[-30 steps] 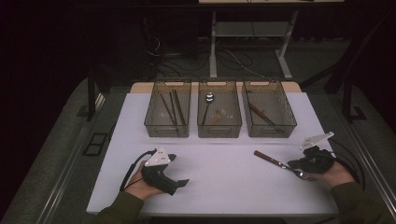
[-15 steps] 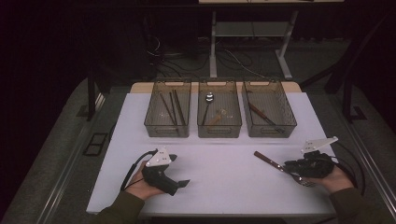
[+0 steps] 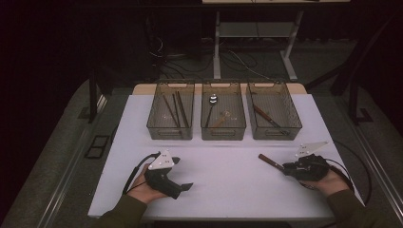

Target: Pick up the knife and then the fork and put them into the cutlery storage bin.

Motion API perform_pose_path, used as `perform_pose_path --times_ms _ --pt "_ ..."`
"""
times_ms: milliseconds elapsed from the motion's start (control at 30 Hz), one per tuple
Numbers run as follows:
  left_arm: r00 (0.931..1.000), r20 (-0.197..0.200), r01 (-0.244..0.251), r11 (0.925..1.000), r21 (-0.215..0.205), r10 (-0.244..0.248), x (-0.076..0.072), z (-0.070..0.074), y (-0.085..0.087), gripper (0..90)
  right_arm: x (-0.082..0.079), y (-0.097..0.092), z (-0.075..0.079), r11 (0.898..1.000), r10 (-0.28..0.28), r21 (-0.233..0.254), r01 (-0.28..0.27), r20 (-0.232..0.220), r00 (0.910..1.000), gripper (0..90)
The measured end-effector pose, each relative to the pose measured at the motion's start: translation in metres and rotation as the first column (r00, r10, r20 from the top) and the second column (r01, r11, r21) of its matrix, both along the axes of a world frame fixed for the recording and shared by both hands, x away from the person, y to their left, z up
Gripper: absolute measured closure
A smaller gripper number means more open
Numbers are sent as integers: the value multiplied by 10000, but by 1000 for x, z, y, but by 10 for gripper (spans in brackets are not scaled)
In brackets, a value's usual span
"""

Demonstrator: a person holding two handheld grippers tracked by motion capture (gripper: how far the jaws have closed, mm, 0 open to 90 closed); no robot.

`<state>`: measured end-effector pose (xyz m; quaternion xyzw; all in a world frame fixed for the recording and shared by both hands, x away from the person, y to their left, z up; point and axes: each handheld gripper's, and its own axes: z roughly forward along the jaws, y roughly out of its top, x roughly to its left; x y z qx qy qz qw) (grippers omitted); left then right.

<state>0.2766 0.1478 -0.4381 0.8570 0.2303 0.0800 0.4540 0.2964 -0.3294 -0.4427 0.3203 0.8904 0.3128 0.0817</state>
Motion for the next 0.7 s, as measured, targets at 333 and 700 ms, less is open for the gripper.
perform_pose_path --times_ms 333,700 --pt "10000 2 12 10000 32 -12 0 0 0 0 -1 -1 -2 9996 289 -40 -288 238 9993 761" --pt "10000 15 -9 10000 -4 9 0 0 0 0 -3 -6 -5 9988 357 309 -372 487 9982 767"
